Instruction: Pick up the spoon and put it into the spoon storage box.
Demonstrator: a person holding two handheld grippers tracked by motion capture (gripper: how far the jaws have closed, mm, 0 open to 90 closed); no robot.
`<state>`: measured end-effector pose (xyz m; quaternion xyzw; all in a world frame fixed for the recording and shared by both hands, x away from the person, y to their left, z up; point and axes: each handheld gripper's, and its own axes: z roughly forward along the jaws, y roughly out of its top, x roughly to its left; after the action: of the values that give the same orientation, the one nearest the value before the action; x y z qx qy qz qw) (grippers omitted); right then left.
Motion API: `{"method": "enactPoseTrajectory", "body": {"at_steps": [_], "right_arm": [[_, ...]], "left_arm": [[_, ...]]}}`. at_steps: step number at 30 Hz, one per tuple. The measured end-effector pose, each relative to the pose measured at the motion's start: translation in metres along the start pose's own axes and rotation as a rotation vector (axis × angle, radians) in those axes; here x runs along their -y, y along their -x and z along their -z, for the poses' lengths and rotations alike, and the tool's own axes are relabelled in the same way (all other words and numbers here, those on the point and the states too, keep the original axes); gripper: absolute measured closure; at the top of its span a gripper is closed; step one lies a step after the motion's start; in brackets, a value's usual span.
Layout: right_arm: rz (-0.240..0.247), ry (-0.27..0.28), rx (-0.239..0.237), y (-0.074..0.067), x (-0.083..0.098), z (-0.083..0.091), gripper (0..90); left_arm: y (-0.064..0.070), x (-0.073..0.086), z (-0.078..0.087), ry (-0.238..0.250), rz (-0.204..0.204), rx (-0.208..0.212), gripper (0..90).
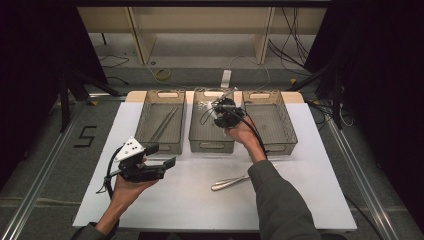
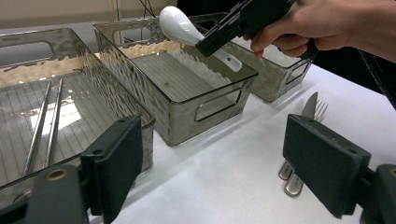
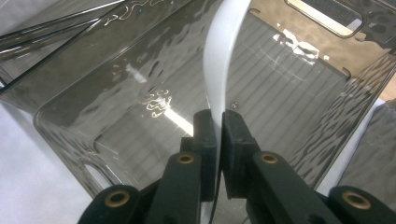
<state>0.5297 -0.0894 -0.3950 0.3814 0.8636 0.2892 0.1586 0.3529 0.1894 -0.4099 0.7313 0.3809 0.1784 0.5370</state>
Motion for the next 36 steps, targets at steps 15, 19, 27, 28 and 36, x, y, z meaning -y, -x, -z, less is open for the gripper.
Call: {"method": "enactPoseTrajectory", "body": {"at_steps": [15,19,27,28,36], "right_arm": [[0.0,-0.053,0.003,-0.007,-0.002,-0.019,85.5],[-0.004,-0.072,0.002,-0.008,-0.002,-0.024,80.8],[0.012,-0.049,-0.048,-0.014,-0.007,-0.016,65.1],[0.014,-0.047,-0.052,-0.015,-0.007,-0.014,63.6],[0.033,0.016,-0.077,-0.026,-0.003,0.009,45.8]], "left_arm": [[0.001,0.0,0.0,-0.006,-0.004,-0.001,19.6],[0.001,0.0,0.0,-0.005,-0.005,0.0,19.6],[0.001,0.0,0.0,-0.005,-0.005,-0.001,19.6],[0.001,0.0,0.0,-0.005,-0.006,0.0,19.6],[0.001,0.0,0.0,-0.003,-0.006,-0.003,19.5]]}}
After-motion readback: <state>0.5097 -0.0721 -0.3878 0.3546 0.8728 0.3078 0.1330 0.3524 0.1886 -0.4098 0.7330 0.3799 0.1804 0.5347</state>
